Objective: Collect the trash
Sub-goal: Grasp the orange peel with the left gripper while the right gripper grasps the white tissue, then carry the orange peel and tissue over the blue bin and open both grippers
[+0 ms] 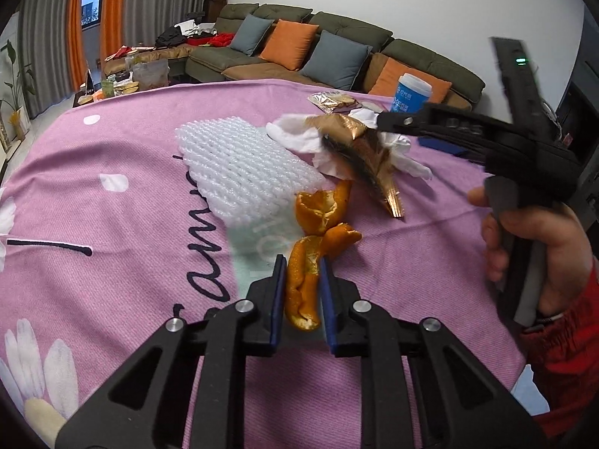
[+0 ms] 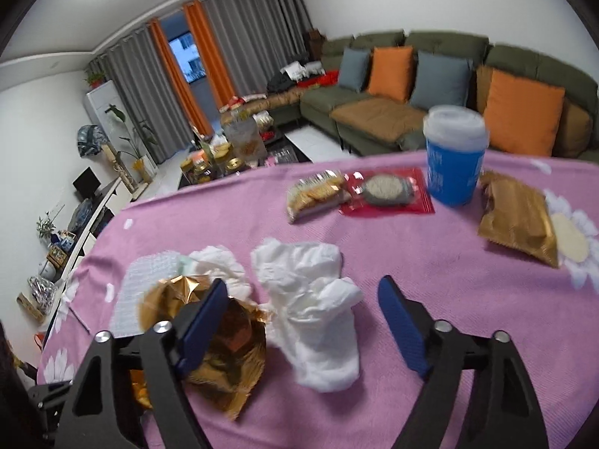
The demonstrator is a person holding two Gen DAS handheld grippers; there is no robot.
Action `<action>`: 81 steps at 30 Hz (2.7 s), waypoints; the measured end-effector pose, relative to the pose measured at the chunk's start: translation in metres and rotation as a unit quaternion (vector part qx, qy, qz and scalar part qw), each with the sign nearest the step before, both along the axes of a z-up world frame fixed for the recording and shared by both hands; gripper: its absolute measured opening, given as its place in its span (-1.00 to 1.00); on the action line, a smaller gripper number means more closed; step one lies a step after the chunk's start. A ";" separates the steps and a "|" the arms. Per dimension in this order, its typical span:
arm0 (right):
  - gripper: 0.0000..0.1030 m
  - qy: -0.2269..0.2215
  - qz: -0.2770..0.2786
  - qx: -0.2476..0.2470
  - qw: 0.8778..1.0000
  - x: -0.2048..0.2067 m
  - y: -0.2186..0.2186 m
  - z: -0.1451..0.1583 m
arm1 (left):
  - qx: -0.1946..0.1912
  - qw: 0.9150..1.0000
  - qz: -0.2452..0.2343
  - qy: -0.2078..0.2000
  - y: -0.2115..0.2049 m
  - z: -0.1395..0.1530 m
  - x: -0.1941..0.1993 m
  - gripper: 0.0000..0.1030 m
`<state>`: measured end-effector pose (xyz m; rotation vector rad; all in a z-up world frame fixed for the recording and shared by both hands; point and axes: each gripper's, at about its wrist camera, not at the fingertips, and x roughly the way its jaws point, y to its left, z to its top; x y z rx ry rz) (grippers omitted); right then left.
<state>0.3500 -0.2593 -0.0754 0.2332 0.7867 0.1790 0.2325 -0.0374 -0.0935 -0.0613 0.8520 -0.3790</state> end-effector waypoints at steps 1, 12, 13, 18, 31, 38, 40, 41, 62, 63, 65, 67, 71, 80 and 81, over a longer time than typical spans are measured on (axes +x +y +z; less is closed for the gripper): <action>0.31 0.006 0.001 -0.002 1.000 0.003 0.000 -0.002 | -0.002 1.000 -0.002 -0.002 0.000 0.000 -0.001 -0.69; -0.74 0.010 0.000 0.023 1.000 -0.002 -0.008 -0.004 | -0.031 0.999 -0.007 -0.019 0.006 0.008 -0.013 -0.71; -0.74 0.001 -0.006 0.021 1.000 -0.007 -0.009 0.000 | -0.033 0.999 -0.006 -0.023 0.008 0.010 -0.016 -0.71; -0.75 -0.042 -0.016 0.013 0.999 -0.031 -0.009 0.030 | -0.038 0.998 0.007 -0.052 0.020 0.028 -0.035 -0.71; -0.75 -0.108 0.082 0.014 0.991 -0.092 0.074 0.083 | -0.045 0.987 0.092 -0.127 0.091 0.074 -0.090 -0.71; -0.75 -0.119 0.155 0.015 0.981 -0.105 0.147 0.096 | -0.038 0.969 0.172 -0.171 0.157 0.100 -0.130 -0.71; -0.75 -0.122 0.171 0.015 0.978 -0.108 0.164 0.100 | -0.036 0.964 0.191 -0.179 0.174 0.105 -0.140 -0.71; -0.75 -0.124 0.183 0.015 0.975 -0.111 0.176 0.102 | -0.036 0.961 0.203 -0.184 0.184 0.108 -0.147 -0.71; -0.74 -0.133 0.361 -0.013 0.923 -0.132 0.365 0.115 | 0.004 0.900 0.380 -0.214 0.350 0.130 -0.256 -0.71; -0.74 -0.131 0.367 -0.016 0.921 -0.131 0.374 0.114 | 0.006 0.898 0.385 -0.211 0.356 0.129 -0.259 -0.71; -0.74 -0.125 0.378 -0.022 0.917 -0.127 0.391 0.111 | 0.007 0.897 0.392 -0.204 0.367 0.126 -0.262 -0.71; -0.74 -0.115 0.388 -0.029 0.914 -0.123 0.406 0.106 | 0.006 0.896 0.397 -0.198 0.376 0.123 -0.264 -0.71; -0.74 -0.092 0.402 -0.042 0.910 -0.112 0.430 0.092 | 0.008 0.898 0.403 -0.177 0.391 0.109 -0.252 -0.71; -0.73 -0.050 0.422 -0.063 0.903 -0.093 0.474 0.062 | 0.012 0.901 0.413 -0.131 0.405 0.075 -0.197 -0.71; -0.73 -0.046 0.425 -0.065 0.902 -0.092 0.478 0.058 | 0.013 0.902 0.414 -0.126 0.407 0.070 -0.192 -0.71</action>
